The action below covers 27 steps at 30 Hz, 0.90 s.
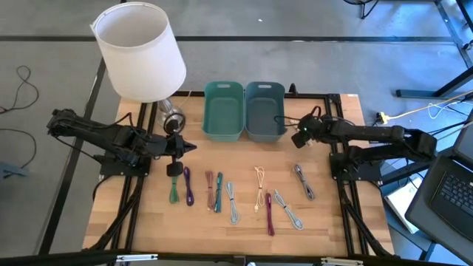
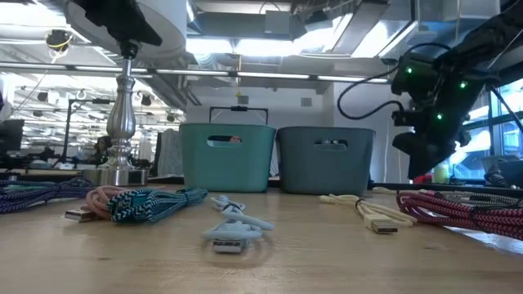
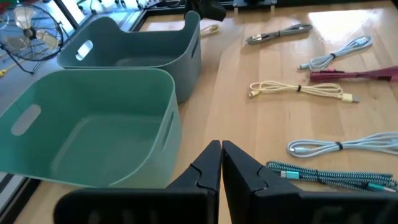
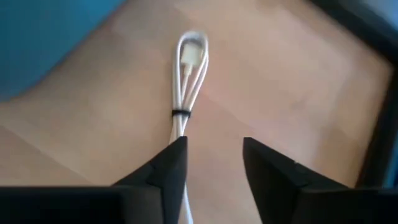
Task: Pick and place USB-C Cables
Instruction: Put the white charger cable into the blue bin
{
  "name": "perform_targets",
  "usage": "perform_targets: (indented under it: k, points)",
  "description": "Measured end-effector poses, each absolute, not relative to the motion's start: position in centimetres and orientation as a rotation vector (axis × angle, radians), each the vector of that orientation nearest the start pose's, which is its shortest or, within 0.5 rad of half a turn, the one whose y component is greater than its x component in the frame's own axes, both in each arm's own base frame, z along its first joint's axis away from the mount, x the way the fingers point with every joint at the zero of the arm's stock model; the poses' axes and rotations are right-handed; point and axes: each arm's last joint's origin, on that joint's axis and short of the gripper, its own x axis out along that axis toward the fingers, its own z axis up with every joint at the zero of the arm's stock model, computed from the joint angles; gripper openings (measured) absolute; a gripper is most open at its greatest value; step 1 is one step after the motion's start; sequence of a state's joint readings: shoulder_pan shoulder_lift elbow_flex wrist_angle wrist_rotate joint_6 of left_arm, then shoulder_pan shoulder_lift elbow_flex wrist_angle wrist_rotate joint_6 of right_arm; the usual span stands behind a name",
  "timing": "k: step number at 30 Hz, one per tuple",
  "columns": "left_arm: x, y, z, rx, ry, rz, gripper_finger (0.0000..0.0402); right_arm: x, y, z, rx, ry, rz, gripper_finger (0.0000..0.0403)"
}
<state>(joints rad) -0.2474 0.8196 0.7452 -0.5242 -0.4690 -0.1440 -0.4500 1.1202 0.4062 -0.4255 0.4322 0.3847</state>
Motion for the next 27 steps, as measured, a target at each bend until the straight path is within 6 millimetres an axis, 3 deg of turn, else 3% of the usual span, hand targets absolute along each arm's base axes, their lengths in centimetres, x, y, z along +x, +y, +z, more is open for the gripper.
perform_targets:
  k: [5, 11, 15, 20, 27]
  points:
    - [16.7, -2.9, 28.2, 0.063, 0.568, 0.259, 0.0009, 13.6, -8.6, 12.3, 0.382, 1.048, -0.998, 0.019]
    - [17.0, -2.9, 27.9, 0.066, 0.581, 0.261, 0.0004, 12.8, -8.4, 10.4, 0.434, 0.945, -1.011, 0.0172]
    - [17.0, -3.0, 27.9, 0.058, 0.583, 0.262, 0.0006, 12.7, -8.3, 10.1, 0.464, 0.906, -1.019, 0.0128]
    - [17.0, -3.0, 27.9, 0.041, 0.582, 0.268, 0.0007, 12.9, -8.4, 10.3, 0.475, 0.906, -1.022, 0.0017]
    - [17.0, -3.0, 27.9, 0.021, 0.586, 0.251, 0.0005, 12.8, -8.4, 10.3, 0.455, 0.91, -1.053, 0.0003]
